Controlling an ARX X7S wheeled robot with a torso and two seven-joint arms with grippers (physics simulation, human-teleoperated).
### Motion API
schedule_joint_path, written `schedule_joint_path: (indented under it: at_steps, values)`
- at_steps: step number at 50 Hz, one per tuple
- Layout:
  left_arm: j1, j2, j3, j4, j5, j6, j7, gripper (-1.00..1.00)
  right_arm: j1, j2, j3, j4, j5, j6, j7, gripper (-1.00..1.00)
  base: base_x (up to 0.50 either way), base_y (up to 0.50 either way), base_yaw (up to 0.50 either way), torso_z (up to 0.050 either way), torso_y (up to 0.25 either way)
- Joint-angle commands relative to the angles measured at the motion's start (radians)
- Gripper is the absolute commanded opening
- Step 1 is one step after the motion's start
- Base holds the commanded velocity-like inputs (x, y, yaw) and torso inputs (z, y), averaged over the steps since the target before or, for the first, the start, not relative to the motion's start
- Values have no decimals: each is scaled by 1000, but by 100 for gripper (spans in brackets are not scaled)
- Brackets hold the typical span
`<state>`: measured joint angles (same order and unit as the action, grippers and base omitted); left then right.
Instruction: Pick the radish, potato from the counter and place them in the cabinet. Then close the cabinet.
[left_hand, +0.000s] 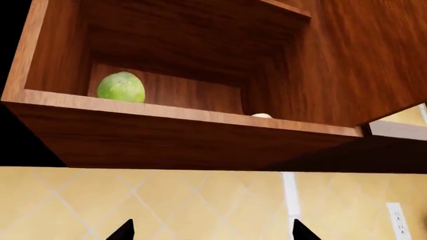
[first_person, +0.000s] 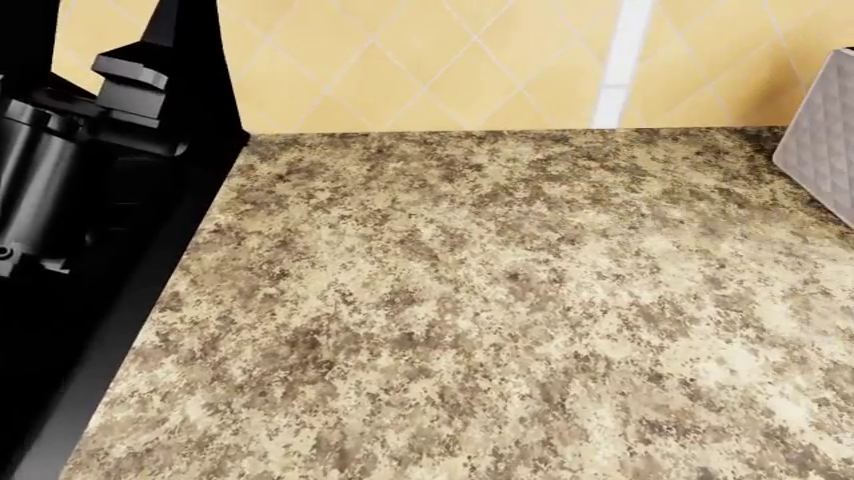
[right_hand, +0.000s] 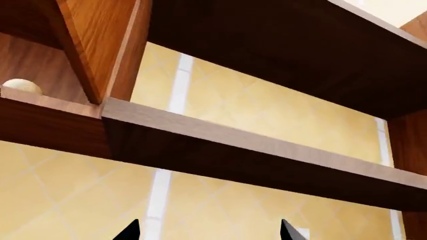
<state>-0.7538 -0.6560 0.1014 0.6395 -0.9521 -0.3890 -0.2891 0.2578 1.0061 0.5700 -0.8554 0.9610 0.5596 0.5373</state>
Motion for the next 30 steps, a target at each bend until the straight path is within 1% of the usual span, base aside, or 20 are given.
schedule_joint_path:
  at_steps: [1, 6, 11, 14, 17, 23, 27, 30]
  values:
    - [3, 0, -7, 3, -10, -3, -20, 100, 13, 38, 137, -12, 76, 27, 81, 100, 0, 0, 0, 0, 0]
    - [5, 0, -7, 2, -10, -2, -21, 100, 91, 92, 96, 10, 115, 13, 132, 100, 0, 0, 0, 0, 0]
    - [5, 0, -7, 1, -9, -1, -23, 100, 182, 132, 8, 39, 145, -25, 182, 100, 0, 0, 0, 0, 0]
    - [6, 2, -4, 2, -6, 0, -23, 100, 270, 162, -90, 66, 162, -62, 211, 100, 0, 0, 0, 0, 0]
    - [8, 1, -2, 4, -7, -1, -24, 100, 401, 190, -222, 99, 176, -96, 242, 100, 0, 0, 0, 0, 0]
    - [10, -2, -2, 7, -10, -2, -26, 100, 600, 160, -371, 152, 194, -121, 289, 100, 0, 0, 0, 0, 0]
    - [12, -5, -4, 8, -12, -2, -26, 100, 678, 138, -409, 177, 202, -124, 308, 100, 0, 0, 0, 0, 0]
    - [13, -6, -5, 8, -12, -1, -26, 100, 708, 115, -408, 195, 213, -137, 321, 100, 0, 0, 0, 0, 0]
